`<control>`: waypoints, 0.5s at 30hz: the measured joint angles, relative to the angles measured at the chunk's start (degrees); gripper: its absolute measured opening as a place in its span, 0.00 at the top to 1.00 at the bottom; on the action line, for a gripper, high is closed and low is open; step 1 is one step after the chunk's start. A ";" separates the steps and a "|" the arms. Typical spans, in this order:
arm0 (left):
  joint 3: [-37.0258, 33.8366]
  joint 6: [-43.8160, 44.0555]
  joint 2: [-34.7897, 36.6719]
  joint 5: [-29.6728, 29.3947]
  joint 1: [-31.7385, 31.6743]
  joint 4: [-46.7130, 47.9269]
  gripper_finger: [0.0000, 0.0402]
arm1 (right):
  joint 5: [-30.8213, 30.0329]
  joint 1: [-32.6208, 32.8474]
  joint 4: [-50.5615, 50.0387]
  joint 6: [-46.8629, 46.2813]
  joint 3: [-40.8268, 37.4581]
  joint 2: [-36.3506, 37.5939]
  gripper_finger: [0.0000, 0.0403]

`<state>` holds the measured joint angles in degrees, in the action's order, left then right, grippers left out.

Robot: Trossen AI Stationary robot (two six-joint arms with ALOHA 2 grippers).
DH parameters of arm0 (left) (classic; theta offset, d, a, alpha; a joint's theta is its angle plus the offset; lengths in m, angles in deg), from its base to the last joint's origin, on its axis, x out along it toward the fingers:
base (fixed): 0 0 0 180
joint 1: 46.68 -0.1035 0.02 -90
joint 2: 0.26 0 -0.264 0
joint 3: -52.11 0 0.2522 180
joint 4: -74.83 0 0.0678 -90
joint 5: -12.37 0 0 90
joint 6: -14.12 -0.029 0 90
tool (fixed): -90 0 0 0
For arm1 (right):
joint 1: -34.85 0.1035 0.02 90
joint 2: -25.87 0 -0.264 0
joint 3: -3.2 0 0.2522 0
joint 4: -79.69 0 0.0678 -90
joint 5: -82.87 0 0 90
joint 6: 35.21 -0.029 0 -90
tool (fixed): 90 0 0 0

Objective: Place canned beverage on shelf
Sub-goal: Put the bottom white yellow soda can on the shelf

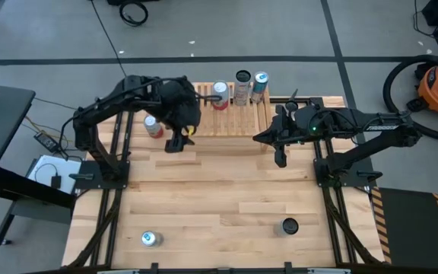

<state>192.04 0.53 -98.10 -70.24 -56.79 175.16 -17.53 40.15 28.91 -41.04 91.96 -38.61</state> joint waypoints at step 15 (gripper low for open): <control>-7.97 4.29 -0.11 -6.15 3.63 -2.23 0.48 | 0.04 0.00 -0.13 0.00 0.00 0.00 0.98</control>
<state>184.06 4.82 -98.21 -76.39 -53.16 172.92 -17.49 40.15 28.78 -41.04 91.96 -38.61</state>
